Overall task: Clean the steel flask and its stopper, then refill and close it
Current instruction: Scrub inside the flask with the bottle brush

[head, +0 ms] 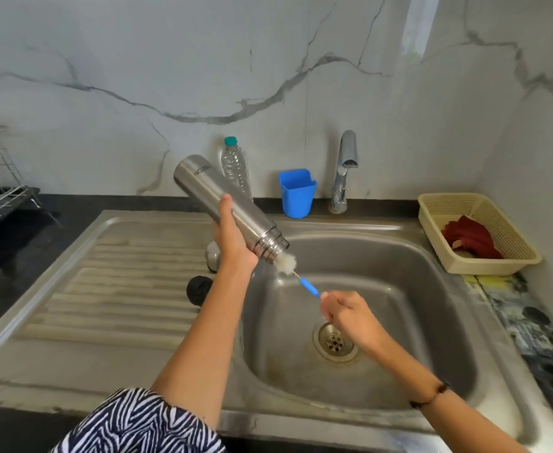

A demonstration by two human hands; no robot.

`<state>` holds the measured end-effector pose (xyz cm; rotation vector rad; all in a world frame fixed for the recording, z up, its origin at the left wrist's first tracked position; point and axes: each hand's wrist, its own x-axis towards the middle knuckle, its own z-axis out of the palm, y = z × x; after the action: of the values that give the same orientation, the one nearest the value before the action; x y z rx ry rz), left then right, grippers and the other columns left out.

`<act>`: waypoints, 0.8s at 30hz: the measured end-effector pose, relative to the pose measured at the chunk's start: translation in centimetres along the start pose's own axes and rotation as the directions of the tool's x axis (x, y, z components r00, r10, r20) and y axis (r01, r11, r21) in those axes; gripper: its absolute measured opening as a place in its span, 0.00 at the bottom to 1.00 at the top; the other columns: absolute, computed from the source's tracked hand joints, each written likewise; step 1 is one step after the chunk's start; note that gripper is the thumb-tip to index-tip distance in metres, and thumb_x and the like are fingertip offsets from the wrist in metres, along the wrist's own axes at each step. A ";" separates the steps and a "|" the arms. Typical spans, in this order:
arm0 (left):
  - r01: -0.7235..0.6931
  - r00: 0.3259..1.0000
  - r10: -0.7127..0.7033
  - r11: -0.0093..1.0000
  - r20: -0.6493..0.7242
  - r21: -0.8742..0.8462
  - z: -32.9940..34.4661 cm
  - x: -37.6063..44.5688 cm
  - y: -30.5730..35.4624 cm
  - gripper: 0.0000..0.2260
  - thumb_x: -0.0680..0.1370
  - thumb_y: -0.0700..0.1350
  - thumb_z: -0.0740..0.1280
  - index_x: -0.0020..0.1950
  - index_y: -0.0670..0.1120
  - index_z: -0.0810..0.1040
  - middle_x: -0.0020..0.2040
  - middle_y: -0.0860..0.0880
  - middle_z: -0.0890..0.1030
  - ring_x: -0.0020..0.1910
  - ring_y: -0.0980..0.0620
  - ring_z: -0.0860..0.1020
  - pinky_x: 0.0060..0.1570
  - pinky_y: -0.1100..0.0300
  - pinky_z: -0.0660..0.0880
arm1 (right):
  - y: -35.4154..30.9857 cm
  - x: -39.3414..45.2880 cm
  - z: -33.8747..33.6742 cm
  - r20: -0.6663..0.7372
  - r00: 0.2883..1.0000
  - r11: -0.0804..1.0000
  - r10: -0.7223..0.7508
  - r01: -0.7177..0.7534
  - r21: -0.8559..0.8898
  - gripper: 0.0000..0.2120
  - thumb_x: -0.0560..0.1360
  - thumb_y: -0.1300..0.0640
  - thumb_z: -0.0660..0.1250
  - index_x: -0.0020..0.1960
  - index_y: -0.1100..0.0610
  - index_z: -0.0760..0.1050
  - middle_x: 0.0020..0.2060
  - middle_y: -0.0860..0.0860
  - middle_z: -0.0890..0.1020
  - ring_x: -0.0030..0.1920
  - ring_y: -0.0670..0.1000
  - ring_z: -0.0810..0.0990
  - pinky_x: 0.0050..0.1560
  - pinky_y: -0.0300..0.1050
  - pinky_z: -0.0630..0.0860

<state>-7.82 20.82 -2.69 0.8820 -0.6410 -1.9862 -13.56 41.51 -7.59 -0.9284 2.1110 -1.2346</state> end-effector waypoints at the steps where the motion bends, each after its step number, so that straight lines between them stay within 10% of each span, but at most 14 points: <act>1: 0.007 1.000 -0.007 1.000 -0.003 -0.014 -0.3 0.0 -0.2 0.31 0.68 0.60 0.74 0.66 0.48 0.72 0.55 0.42 0.81 0.49 0.42 0.83 0.49 0.42 0.80 | 0.0 -0.2 -0.3 0.047 0.998 0.997 0.039 -0.043 0.071 0.21 0.78 0.58 0.59 0.26 0.55 0.66 0.22 0.49 0.65 0.24 0.47 0.62 0.27 0.39 0.60; 24: 0.083 0.984 -0.077 0.996 0.157 -0.030 -0.8 -0.2 -2.1 0.28 0.72 0.59 0.69 0.64 0.42 0.73 0.41 0.41 0.81 0.39 0.43 0.82 0.41 0.50 0.79 | -1.9 -0.6 0.0 0.281 0.943 0.900 0.180 -0.273 0.339 0.19 0.78 0.60 0.55 0.29 0.56 0.64 0.20 0.49 0.58 0.20 0.45 0.53 0.25 0.35 0.45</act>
<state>-8.18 22.01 -4.56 0.7455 -0.6640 -2.1484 -12.60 41.27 -5.82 -0.6059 1.6579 -1.2685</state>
